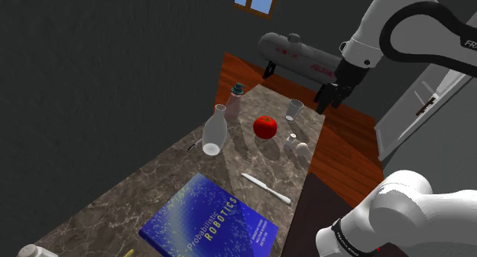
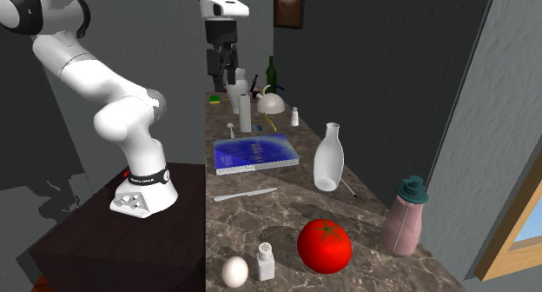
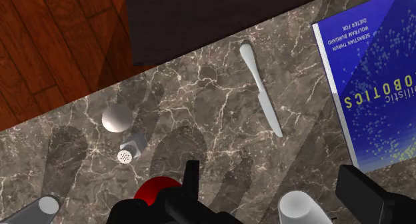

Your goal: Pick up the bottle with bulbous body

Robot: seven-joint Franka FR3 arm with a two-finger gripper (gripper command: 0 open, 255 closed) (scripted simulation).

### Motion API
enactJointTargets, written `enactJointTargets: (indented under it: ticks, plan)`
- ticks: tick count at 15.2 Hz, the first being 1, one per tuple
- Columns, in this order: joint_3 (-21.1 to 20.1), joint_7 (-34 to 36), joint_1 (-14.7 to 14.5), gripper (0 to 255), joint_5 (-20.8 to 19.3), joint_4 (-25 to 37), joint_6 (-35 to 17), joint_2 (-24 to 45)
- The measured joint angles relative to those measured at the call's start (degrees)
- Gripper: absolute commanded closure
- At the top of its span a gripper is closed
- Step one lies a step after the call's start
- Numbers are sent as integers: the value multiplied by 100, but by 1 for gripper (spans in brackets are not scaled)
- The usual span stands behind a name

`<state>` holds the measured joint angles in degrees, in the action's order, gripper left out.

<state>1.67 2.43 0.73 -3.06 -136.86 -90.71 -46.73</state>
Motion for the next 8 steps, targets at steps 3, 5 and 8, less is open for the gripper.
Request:
enactJointTargets:
  ticks: [3,5,8]
  plan:
    - [-68,84,-34,0,56,-3,-210,205]
    - [-171,206,-84,0,132,41,-480,508]
    - [-290,354,-141,0,213,139,-933,1039]
